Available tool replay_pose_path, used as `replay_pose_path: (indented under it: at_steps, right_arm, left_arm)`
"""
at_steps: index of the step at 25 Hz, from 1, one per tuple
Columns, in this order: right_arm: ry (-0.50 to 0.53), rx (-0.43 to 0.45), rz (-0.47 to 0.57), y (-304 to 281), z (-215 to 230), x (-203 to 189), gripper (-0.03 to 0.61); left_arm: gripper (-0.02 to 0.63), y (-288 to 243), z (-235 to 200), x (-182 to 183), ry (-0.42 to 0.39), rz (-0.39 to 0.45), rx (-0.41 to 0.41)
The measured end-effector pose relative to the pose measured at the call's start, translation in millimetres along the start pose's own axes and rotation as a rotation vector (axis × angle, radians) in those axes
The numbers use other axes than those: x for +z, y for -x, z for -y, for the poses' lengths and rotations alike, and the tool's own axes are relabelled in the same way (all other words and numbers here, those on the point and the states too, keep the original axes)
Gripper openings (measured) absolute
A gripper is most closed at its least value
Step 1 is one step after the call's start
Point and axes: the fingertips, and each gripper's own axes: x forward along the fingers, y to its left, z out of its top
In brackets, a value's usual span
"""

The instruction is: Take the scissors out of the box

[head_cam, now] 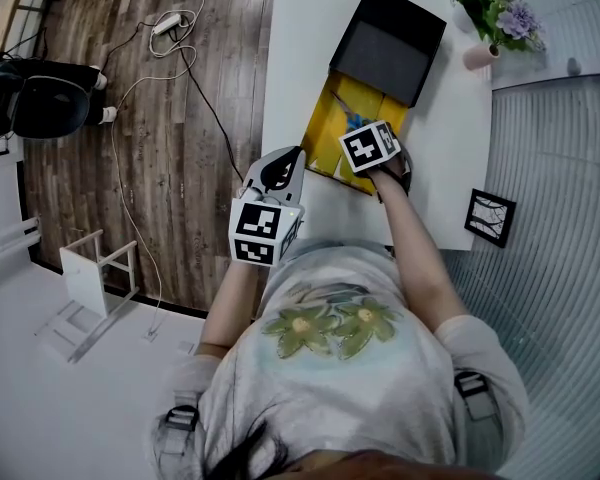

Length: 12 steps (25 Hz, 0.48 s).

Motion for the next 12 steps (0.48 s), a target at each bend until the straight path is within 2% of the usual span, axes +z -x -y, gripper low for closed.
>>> replay_pose_path:
  at_steps: [12]
  right_arm:
    - [-0.026,0.017,0.124,20,1,9,0.081]
  left_arm:
    - [0.006,2,-1,5,-0.004,0.01,-0.003]
